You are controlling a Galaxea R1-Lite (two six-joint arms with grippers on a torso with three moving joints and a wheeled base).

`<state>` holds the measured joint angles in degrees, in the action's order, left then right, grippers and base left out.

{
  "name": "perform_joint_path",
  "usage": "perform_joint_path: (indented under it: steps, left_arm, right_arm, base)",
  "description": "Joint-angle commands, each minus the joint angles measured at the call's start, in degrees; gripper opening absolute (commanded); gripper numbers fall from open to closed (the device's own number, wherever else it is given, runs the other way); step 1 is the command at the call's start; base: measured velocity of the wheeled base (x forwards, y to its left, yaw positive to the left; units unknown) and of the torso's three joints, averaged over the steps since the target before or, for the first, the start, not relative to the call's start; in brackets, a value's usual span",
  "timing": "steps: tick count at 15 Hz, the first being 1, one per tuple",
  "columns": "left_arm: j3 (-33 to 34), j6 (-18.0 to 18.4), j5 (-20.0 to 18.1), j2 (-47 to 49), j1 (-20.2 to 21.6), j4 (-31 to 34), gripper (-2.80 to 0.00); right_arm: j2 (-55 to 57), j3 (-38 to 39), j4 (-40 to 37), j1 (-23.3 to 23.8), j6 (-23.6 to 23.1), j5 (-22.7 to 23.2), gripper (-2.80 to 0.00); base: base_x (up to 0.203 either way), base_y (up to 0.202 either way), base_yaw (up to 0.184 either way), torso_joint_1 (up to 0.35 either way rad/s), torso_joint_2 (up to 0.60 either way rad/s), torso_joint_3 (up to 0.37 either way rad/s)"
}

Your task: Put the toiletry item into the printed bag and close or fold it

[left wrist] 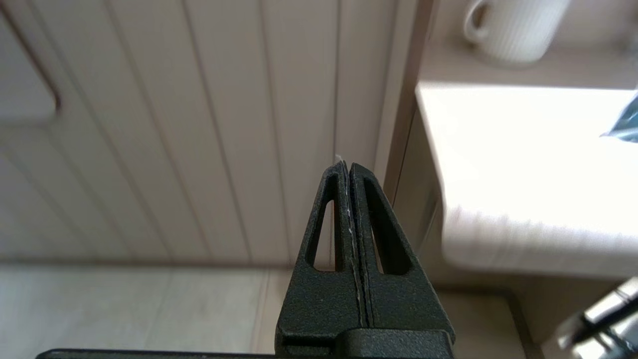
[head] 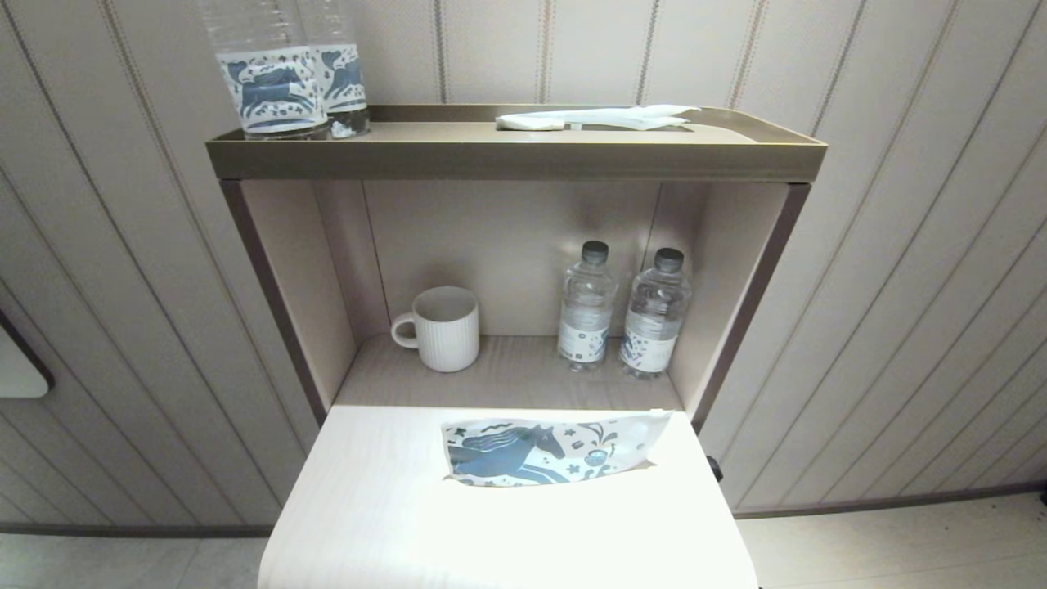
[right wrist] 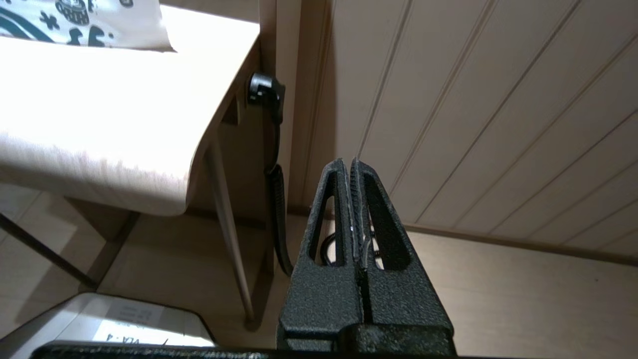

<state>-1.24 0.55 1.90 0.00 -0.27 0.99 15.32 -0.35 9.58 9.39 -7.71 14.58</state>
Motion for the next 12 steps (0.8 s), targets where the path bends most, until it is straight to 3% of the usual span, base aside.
perform_joint_path:
  steps: [1, 4, 6, 8, 9, 11, 12]
  left_arm:
    - [1.2, 0.3, 0.0, 0.1, 0.0, -5.5, -2.8]
    - [1.2, 0.6, -0.1, 0.1, 0.0, -6.4, -2.8]
    - [1.2, 4.0, -1.3, 0.2, 0.0, -6.3, -2.8]
    - [1.2, 4.0, -1.6, 0.2, 0.0, -6.7, -2.8]
    - [1.2, 3.1, -1.6, 0.0, 0.0, -7.9, -2.8]
    - [1.2, 2.1, -2.2, 0.1, 0.0, -14.3, -2.8]
    - [1.2, 2.7, -2.5, 0.2, 0.0, -14.6, -2.8]
  right_arm:
    - [0.3, 0.4, -0.4, 0.0, -1.4, -0.4, -2.8]
    - [-0.1, 0.2, -3.9, 0.8, -4.0, -10.1, -2.8]
    - [-0.2, -0.2, -5.5, -2.6, -5.1, -10.6, -2.8]
    - [-1.0, -0.3, -7.4, -10.9, -5.5, -11.6, -2.8]
    - [-2.8, -0.4, -8.0, -12.2, -5.6, -11.9, -2.8]
    - [-11.1, -0.4, -8.5, -10.7, -5.0, -12.4, -2.8]
    - [-14.1, -0.1, -7.8, -9.9, -3.9, -12.9, -2.8]
  base:
    - [0.0, 0.0, 0.0, 0.0, 0.0, 0.0]
    - [0.0, 0.0, 0.0, 0.0, 0.0, 0.0]
    - [0.0, 0.0, 0.0, 0.0, 0.0, 0.0]
    - [0.0, 0.0, 0.0, 0.0, 0.0, 0.0]
    - [0.0, 0.0, 0.0, 0.0, 0.0, 0.0]
    - [0.0, 0.0, 0.0, 0.0, 0.0, 0.0]
    - [0.0, 0.0, 0.0, 0.0, 0.0, 0.0]
